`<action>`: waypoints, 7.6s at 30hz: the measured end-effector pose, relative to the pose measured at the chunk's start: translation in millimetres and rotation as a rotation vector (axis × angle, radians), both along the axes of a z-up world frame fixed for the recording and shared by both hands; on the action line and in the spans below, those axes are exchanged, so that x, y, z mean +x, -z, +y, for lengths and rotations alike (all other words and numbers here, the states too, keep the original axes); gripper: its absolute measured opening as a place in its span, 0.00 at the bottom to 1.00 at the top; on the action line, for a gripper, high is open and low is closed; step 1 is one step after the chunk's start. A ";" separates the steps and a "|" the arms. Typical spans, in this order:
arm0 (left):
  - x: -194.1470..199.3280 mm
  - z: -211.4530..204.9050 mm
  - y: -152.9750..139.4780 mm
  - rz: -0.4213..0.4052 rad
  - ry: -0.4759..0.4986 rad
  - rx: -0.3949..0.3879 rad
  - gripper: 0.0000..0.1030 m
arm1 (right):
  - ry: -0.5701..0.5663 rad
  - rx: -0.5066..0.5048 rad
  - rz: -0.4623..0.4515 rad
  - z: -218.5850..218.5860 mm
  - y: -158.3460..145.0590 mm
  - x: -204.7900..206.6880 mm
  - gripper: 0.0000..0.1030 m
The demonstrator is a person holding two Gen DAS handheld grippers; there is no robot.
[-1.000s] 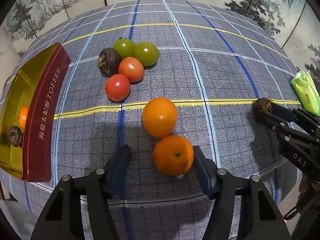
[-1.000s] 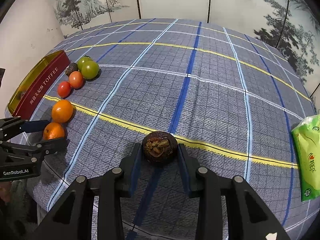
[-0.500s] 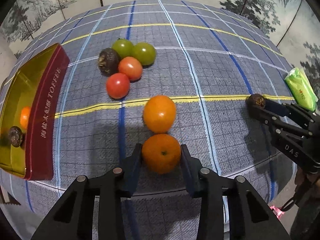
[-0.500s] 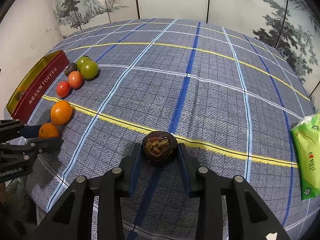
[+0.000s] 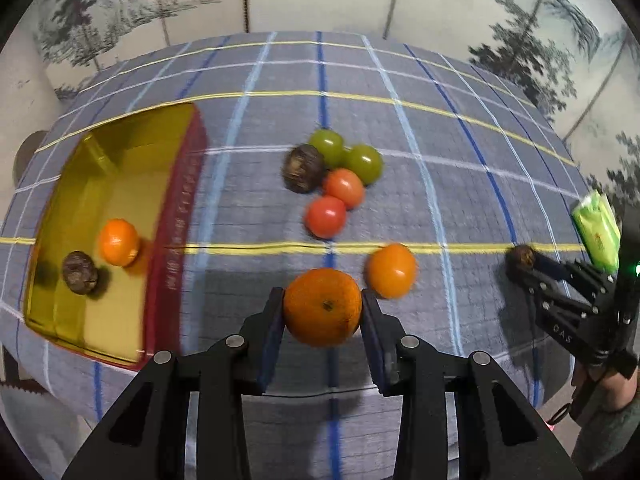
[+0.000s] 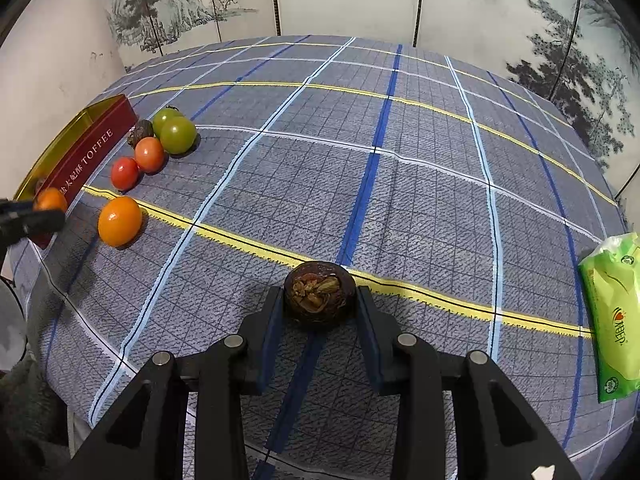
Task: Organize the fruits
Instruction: 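Carry the small orange into the gold tin and open the left gripper, then carry the dark brown fruit into the gold tin and open the right gripper, then move the right gripper to a large orange and grasp it, then grasp a red tomato from the fruit cluster with the left gripper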
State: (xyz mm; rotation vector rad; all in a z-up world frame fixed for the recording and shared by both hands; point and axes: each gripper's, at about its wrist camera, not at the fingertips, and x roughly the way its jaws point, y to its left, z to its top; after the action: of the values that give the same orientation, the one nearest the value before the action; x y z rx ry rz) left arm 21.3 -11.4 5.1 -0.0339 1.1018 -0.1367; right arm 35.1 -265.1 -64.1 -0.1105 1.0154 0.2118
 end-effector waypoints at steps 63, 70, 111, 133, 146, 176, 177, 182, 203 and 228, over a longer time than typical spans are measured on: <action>107.6 199.1 47.1 0.084 -0.221 0.124 0.41 | 0.071 -0.029 0.015 6.8 0.8 1.8 0.32; 100.2 201.8 44.6 0.067 -0.226 0.090 0.50 | 0.089 -0.034 0.026 8.2 0.0 1.9 0.32; -45.6 308.1 4.8 -0.093 -0.596 0.131 0.75 | -0.594 0.107 0.099 342.9 -36.6 30.0 0.32; -60.3 306.7 10.2 -0.084 -0.605 0.109 0.75 | -0.612 -0.027 0.128 387.8 -9.7 40.5 0.32; -59.2 298.3 11.5 -0.073 -0.589 0.044 0.75 | -0.601 0.007 0.109 382.9 -13.2 38.0 0.46; -10.4 123.7 -11.1 -0.137 -0.189 0.027 0.76 | -0.174 0.058 0.029 150.5 -21.4 7.8 0.46; -9.1 118.0 -10.3 -0.136 -0.177 0.029 0.76 | -0.164 0.065 0.033 148.2 -17.7 9.2 0.46; 0.7 95.4 -5.6 -0.128 -0.136 0.043 0.76 | -0.148 0.097 0.042 146.7 -5.7 14.0 0.46; 38.5 28.6 10.5 -0.110 -0.037 0.069 0.76 | -0.085 0.024 -0.093 97.0 -13.3 43.8 0.31; 64.1 -18.5 50.8 -0.078 0.001 0.079 0.69 | 0.018 0.002 -0.125 27.6 4.0 74.6 0.32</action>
State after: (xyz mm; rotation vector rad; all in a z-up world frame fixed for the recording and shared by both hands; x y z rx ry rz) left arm 85.5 -29.9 -45.7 0.0425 1.0286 -0.0941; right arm 109.7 -237.5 -68.1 -0.1108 0.8917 0.1869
